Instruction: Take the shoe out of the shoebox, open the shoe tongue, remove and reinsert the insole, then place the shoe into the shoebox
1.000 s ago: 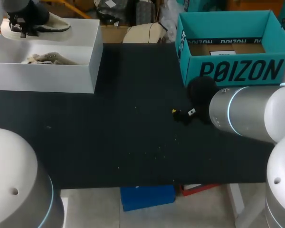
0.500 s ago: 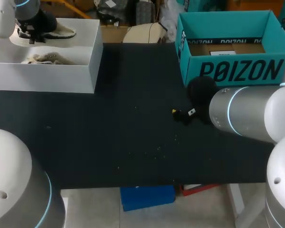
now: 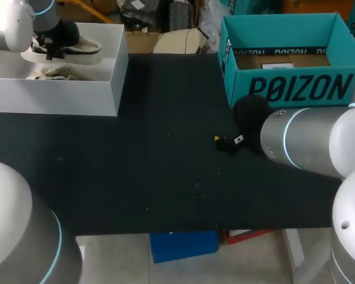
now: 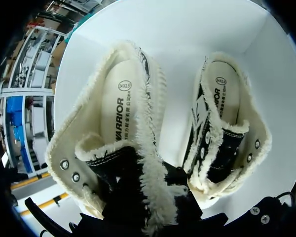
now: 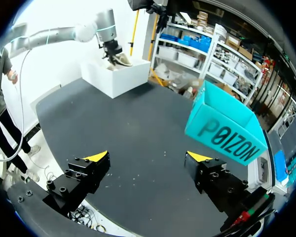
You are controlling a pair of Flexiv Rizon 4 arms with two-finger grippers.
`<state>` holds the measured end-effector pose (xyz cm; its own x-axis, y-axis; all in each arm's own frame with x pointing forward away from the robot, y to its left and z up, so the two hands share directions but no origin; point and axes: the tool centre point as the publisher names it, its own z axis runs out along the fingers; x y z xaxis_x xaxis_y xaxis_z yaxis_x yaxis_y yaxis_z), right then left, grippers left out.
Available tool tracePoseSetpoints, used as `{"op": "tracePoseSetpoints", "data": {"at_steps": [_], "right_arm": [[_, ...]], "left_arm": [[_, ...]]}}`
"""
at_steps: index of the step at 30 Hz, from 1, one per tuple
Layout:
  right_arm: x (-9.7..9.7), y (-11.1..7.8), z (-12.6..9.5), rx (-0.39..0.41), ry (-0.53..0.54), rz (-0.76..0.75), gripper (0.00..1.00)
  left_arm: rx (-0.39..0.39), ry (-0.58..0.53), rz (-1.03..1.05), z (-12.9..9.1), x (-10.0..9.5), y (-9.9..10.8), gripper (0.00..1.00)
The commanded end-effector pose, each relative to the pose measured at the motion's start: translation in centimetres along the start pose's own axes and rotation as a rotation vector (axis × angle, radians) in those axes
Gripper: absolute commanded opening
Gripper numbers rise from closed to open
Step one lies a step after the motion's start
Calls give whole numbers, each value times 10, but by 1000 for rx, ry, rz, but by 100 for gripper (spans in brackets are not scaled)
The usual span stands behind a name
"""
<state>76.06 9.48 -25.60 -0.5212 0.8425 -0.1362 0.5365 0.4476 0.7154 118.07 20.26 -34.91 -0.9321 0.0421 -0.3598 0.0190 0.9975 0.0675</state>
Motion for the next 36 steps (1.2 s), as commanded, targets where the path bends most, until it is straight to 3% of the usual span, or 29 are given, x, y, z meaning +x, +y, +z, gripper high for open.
{"op": "tracePoseSetpoints", "data": {"at_steps": [1,10,11,12,13,18,21,26,36], "right_arm": [[1,-1,1,-1,0,1,100],[1,-1,1,-1,0,1,100],[1,-1,1,-1,0,1,100],[1,-1,1,-1,0,1,100],[1,-1,1,-1,0,1,100],[1,-1,1,-1,0,1,100],[1,-1,1,-1,0,1,100],[1,-1,1,-1,0,1,100],[1,-1,1,-1,0,1,100]], "left_arm": [[-2,11,4,18,-7,-4,0],[-17,40,6,34,-4,-11,0],[-19,45,6,34,-3,-11,9],[-18,50,4,32,-3,-10,41],[-16,54,2,29,-3,-9,44],[-33,68,34,0,-7,-8,45],[-36,76,55,-30,-10,-8,36],[2,104,65,-75,-11,-8,31],[12,144,11,-131,13,-14,30]]}}
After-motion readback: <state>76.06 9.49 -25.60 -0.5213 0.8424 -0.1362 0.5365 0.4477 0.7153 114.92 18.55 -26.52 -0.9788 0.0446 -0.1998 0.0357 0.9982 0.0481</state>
